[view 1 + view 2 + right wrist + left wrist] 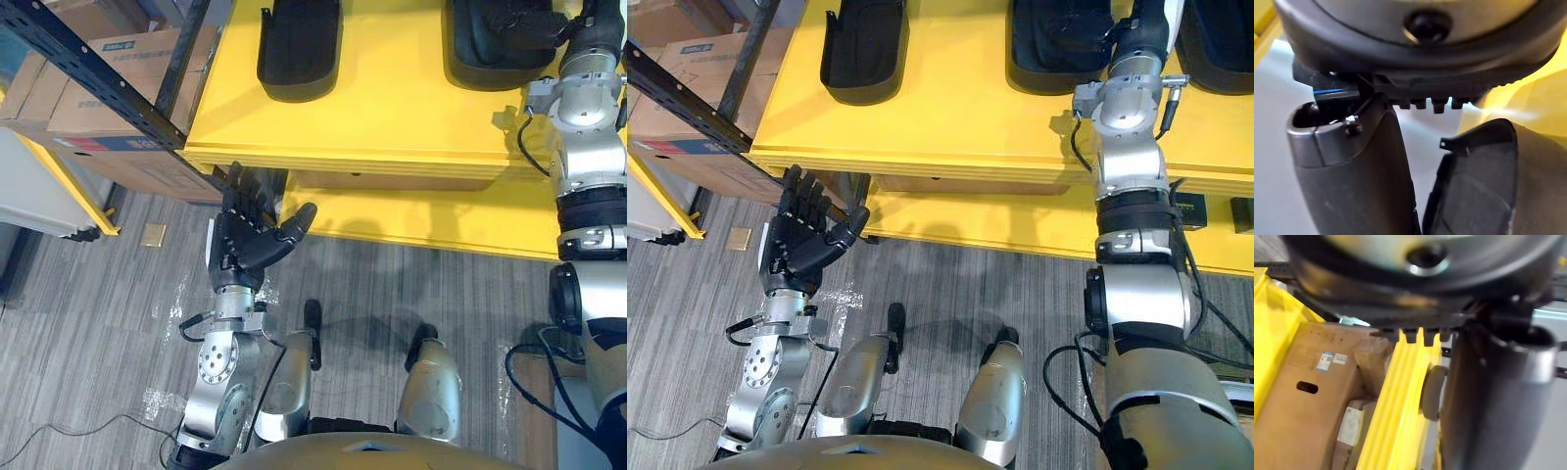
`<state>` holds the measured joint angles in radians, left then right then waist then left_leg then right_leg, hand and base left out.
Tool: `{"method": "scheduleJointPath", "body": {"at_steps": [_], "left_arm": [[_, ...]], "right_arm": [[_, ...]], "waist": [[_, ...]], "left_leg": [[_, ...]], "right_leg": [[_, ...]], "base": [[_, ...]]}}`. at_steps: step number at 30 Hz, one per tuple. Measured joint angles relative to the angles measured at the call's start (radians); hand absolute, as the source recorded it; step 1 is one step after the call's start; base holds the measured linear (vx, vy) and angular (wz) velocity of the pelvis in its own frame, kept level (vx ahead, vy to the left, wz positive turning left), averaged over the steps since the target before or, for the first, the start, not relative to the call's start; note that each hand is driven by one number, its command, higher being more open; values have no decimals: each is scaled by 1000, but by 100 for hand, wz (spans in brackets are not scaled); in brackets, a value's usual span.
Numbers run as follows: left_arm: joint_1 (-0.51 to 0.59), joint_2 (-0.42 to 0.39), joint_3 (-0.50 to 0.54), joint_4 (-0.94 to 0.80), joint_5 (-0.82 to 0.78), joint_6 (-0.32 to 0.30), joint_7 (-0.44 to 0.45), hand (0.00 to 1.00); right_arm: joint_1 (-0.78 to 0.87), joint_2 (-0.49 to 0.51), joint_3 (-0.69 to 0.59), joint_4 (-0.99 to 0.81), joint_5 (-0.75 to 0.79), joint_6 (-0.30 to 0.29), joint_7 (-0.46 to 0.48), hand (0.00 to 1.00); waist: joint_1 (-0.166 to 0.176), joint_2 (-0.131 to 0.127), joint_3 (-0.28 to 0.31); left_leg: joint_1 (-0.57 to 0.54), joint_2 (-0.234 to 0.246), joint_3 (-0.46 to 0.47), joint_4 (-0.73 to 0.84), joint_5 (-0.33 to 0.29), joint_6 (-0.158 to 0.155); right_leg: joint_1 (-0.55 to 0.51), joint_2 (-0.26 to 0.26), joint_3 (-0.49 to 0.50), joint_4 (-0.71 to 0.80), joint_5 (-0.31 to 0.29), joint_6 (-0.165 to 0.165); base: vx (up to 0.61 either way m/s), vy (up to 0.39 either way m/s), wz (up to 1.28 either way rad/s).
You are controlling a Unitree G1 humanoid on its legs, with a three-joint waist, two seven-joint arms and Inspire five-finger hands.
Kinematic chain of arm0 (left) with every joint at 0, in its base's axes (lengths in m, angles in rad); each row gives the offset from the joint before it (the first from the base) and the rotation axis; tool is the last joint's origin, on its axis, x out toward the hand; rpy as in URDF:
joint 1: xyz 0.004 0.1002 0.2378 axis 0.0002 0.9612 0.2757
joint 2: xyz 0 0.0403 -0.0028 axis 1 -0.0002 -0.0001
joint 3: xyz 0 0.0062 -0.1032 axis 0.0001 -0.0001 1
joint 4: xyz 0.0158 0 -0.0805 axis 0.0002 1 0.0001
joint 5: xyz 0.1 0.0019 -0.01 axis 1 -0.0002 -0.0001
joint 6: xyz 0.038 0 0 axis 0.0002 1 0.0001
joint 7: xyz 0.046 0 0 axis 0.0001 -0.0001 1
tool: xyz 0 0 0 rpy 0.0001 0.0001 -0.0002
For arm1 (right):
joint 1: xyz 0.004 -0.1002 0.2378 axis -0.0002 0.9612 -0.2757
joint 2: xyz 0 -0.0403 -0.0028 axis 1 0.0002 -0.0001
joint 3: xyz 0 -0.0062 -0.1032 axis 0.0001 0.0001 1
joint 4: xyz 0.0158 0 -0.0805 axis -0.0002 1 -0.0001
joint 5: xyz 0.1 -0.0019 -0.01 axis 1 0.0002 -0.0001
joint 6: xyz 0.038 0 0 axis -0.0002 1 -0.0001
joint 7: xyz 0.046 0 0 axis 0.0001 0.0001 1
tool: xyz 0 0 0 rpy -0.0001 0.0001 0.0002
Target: Walk over and take three plastic housings, then place them on the shelf
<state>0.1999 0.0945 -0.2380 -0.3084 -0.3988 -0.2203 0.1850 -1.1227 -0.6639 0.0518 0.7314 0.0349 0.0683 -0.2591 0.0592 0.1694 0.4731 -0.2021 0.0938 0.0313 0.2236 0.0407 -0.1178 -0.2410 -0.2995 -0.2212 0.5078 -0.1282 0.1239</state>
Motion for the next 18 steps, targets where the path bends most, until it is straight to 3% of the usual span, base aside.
{"method": "scheduleJointPath", "body": {"at_steps": [8,18], "left_arm": [[0,3,-2,5,-2,4,11,100],[-3,4,-30,6,-2,7,13,100]], "right_arm": [[-73,-11,41,112,-21,47,97,100],[-116,-36,102,170,-21,52,166,100]], "waist": [[7,3,-1],[22,7,-2]], "left_leg": [[5,0,-4,-21,17,-1],[1,2,-16,-25,22,-4]], "right_leg": [[1,0,-4,4,-1,-1],[1,0,-19,12,-5,-7]], "base": [[-9,-4,2],[-23,-4,2]]}}
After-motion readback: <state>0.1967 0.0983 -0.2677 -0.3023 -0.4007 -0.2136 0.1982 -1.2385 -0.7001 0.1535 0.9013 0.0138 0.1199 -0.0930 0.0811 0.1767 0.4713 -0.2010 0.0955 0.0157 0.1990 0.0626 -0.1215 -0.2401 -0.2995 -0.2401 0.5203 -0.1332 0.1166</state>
